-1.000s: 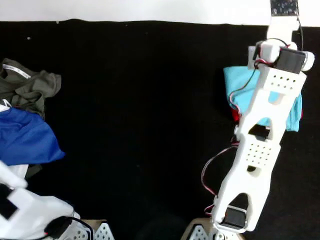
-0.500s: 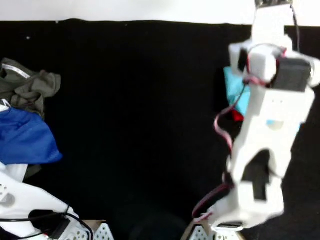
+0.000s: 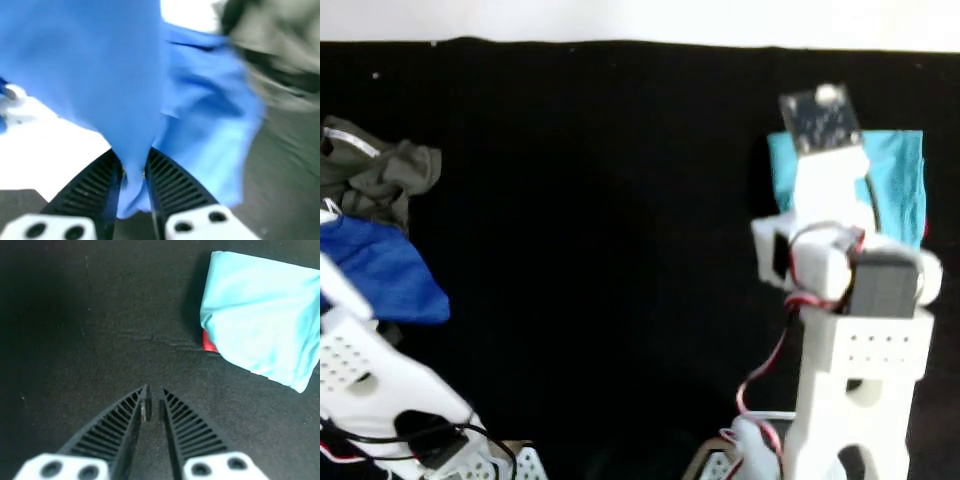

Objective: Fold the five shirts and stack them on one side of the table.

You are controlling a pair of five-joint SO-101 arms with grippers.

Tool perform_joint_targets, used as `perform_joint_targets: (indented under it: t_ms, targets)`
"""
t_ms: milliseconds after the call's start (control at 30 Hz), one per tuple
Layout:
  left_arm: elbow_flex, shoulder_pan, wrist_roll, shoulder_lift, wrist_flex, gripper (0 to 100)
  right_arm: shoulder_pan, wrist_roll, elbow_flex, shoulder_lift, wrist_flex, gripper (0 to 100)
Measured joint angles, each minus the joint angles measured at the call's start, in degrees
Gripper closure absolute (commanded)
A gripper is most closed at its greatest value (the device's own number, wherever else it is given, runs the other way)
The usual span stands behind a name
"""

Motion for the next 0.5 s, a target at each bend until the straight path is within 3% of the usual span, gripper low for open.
perform_joint_targets:
  t_ms: [300, 500]
  targets:
    - [-1.3, 18.5, 4.4, -22.2, 3.5, 99, 0.0, 0.0, 29.9, -17.8, -11.8, 97.1]
    - [-1.9, 35.2, 6.4, -36.8, 3.6, 99, 1.2, 0.0, 42.4, -24.1, -16.6, 97.0]
